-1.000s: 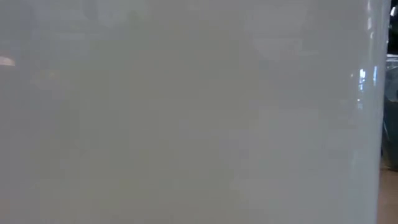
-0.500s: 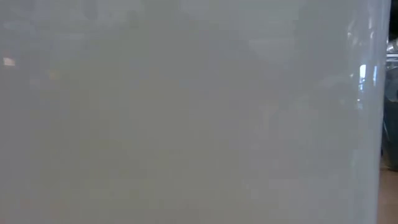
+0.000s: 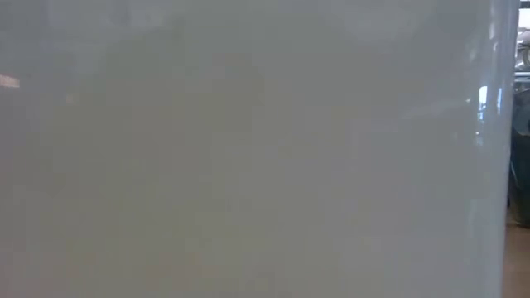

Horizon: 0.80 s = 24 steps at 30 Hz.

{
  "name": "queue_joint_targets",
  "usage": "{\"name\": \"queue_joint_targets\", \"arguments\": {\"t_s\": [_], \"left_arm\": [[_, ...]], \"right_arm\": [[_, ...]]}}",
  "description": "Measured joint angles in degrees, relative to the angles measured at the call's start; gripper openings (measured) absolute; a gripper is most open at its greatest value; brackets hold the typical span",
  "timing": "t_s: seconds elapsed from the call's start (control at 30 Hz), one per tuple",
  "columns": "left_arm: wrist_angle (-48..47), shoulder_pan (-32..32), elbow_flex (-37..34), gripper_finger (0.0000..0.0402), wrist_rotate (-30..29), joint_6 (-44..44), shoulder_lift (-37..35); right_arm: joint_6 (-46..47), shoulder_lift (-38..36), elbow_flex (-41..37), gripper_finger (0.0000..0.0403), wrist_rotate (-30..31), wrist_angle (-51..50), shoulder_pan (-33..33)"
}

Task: Stack baskets on shelf by color
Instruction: Put the top right white bin on the shelf

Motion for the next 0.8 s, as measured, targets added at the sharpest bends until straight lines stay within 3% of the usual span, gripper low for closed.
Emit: {"name": "queue_joint_targets", "arguments": {"t_s": [0.13,0.27,0.4,0.6,0.8], "left_arm": [[-0.4,0.0,0.0,0.0042,-0.9,4.2,0.0],[1.7,0.0,0.0,0.0042,-1.1,8.3,0.0],[4.1,0.0,0.0,0.0042,-1.0,12.6,0.0],[5.3,0.0,0.0,0.0042,-1.0,14.4,0.0],[5.3,0.0,0.0,0.0042,-1.0,13.9,0.7]], "right_arm": [[-2.4,5.8,8.6,0.0118,-0.1,-17.8,-3.5],[-2.6,9.2,6.2,0.0170,-3.9,-25.7,-4.7],[-1.7,11.6,-1.4,0.0191,-4.6,-24.9,-4.8],[-2.8,14.5,-12.0,0.0189,-4.1,-20.1,-5.1],[-3.8,17.2,-13.6,0.0180,-3.0,-18.3,-6.5]]}}
